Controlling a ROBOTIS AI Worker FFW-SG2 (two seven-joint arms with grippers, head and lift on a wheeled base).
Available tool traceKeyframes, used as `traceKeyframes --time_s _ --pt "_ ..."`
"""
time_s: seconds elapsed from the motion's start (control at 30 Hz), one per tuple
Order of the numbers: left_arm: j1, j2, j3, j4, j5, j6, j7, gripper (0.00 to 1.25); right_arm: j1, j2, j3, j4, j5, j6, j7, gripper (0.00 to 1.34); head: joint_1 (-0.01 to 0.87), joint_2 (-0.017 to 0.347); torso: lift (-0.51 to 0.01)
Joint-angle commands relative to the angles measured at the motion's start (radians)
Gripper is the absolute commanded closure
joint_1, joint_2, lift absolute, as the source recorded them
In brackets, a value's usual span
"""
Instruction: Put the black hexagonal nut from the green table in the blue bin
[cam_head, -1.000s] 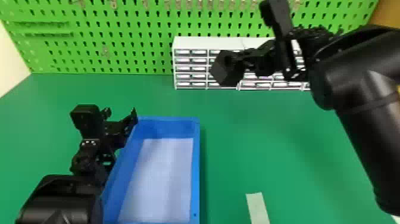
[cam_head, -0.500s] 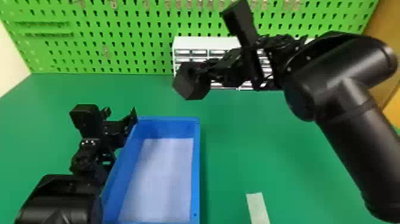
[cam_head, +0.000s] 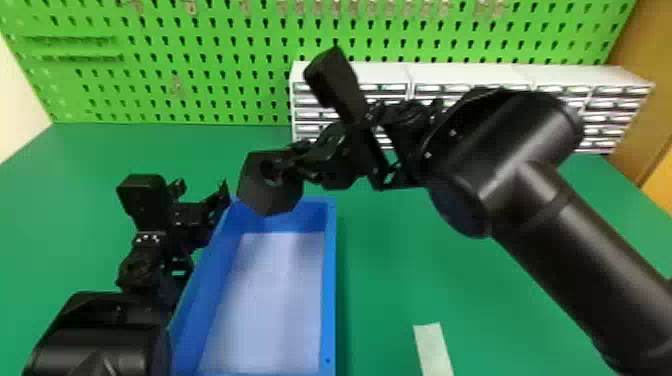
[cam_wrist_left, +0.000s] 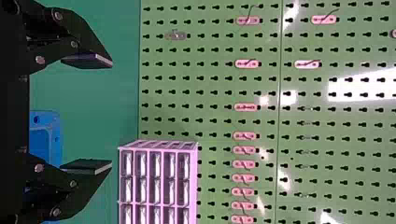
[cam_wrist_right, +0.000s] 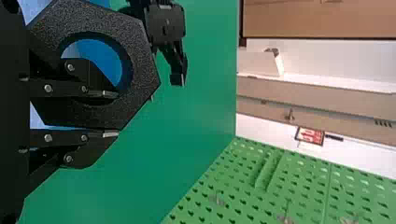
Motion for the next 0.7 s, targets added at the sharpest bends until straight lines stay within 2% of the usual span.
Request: traceKeyframes --time_s 0.0,0.37,0.67 --pt "0.002 0.002 0.000 0.000 0.001 0.000 0.000 0.49 -0.012 -0.002 0.063 0.023 -0.043 -0.013 -0.012 1.00 0.686 0.051 -0.096" --pt "0.002 0.002 -0.002 0.002 0.002 0.000 0.000 0.49 -0.026 -0.008 0.158 0.055 -0.103 -0.032 -0.061 1.00 0.686 0.051 -0.096" --pt "0.002 0.003 -0.003 0.002 0.004 0.000 0.000 0.49 -0.023 -0.013 0.172 0.058 -0.109 -0.033 -0.070 1.00 0.686 0.051 -0.096"
